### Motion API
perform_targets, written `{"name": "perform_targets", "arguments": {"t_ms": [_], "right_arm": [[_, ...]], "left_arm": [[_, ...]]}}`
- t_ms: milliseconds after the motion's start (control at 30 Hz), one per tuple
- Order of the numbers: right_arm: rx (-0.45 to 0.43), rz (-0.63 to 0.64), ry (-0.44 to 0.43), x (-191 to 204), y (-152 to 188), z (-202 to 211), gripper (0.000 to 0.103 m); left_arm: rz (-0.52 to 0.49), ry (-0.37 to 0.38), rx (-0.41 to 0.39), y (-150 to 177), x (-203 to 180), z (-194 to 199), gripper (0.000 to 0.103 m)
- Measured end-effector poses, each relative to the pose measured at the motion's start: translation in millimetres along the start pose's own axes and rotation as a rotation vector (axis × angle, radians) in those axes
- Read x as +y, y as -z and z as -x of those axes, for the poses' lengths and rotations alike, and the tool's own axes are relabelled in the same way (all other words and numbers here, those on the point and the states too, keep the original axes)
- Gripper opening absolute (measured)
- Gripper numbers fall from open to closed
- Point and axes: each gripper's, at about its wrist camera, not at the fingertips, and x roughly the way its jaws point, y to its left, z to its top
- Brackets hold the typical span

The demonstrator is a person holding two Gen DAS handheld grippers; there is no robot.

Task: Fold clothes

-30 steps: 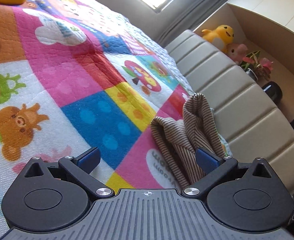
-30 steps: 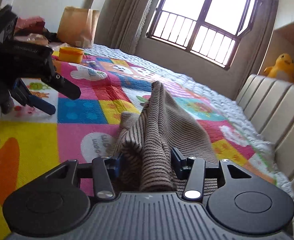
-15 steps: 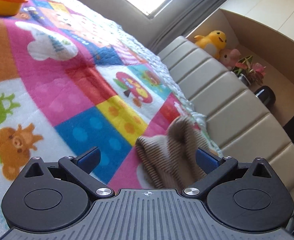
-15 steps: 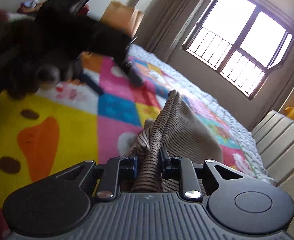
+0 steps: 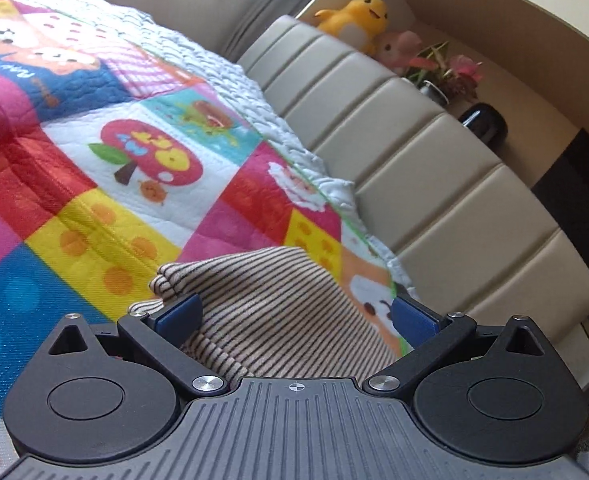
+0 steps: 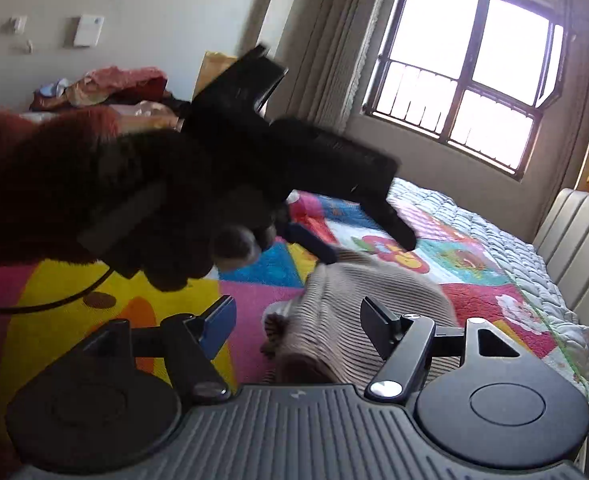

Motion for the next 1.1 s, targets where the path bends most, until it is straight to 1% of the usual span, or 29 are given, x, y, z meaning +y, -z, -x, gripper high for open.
{"name": "perform_targets", "arguments": {"t_ms": [67,133,167,200,233,300,333,367,433,533,567,633,667,700,800,833,900,967,1000,1033,1067,1100], "right_arm": [[-0.016,-0.040,0.026,-15,2,10,0.067],[-0.026,-0.112,0.027,-29,3,13,0.057],[-0.021,-0.157,0.018,-35,4,7,0.053],[-0.004,-0.193,0.007,-38,7,0,0.053],[0.034,-0.205,0.001,-38,13,-11,0.053],[0.127,-0.193,0.005,-32,30,-36,0.053],[0.147,-0.177,0.013,-29,40,-42,0.053],[0.136,-0.164,0.022,-25,45,-43,0.053],[0.133,-0.162,0.021,-25,43,-39,0.053],[0.139,-0.217,-0.010,-38,37,-33,0.053],[0.136,-0.238,-0.021,-44,34,-31,0.054],[0.115,-0.300,-0.035,-60,28,-22,0.068],[0.100,-0.341,-0.038,-68,25,-17,0.080],[0.084,-0.391,-0.041,-78,23,-15,0.084],[0.078,-0.551,-0.029,-113,30,-18,0.085],[0.088,-0.599,-0.021,-123,37,-22,0.086],[0.138,-0.702,-0.030,-140,56,-33,0.087],[0.195,-0.798,-0.067,-147,79,-47,0.088],[0.206,-0.840,-0.086,-145,89,-52,0.088],[0.194,-0.858,-0.092,-142,95,-52,0.088],[0.174,-0.854,-0.101,-137,92,-50,0.079],[0.155,-0.844,-0.115,-132,86,-46,0.062]], "left_arm": [[0.005,-0.002,0.000,1,5,-2,0.103],[0.011,-0.009,0.003,2,10,-4,0.103],[0.008,-0.017,0.006,3,11,-6,0.103],[0.003,-0.027,0.008,4,12,-7,0.103],[-0.005,-0.038,0.010,5,11,-9,0.103],[-0.027,-0.055,0.012,7,8,-10,0.103],[-0.040,-0.065,0.014,9,5,-10,0.103],[-0.054,-0.077,0.016,10,2,-10,0.103],[-0.085,-0.095,0.022,12,-3,-11,0.103],[-0.114,-0.112,0.023,14,-7,-13,0.103],[-0.119,-0.116,0.021,14,-8,-13,0.103],[-0.129,-0.123,0.021,15,-9,-14,0.103],[-0.132,-0.123,0.022,15,-9,-14,0.103],[-0.134,-0.122,0.022,15,-9,-13,0.103],[-0.134,-0.118,0.022,15,-8,-13,0.103],[-0.135,-0.117,0.023,15,-8,-13,0.103],[-0.139,-0.112,0.023,15,-7,-12,0.103],[-0.139,-0.105,0.024,15,-7,-12,0.103],[-0.136,-0.099,0.023,15,-6,-12,0.103],[-0.133,-0.094,0.023,15,-4,-12,0.103],[-0.129,-0.088,0.024,14,-3,-12,0.103],[-0.126,-0.086,0.027,13,-1,-13,0.103]]}}
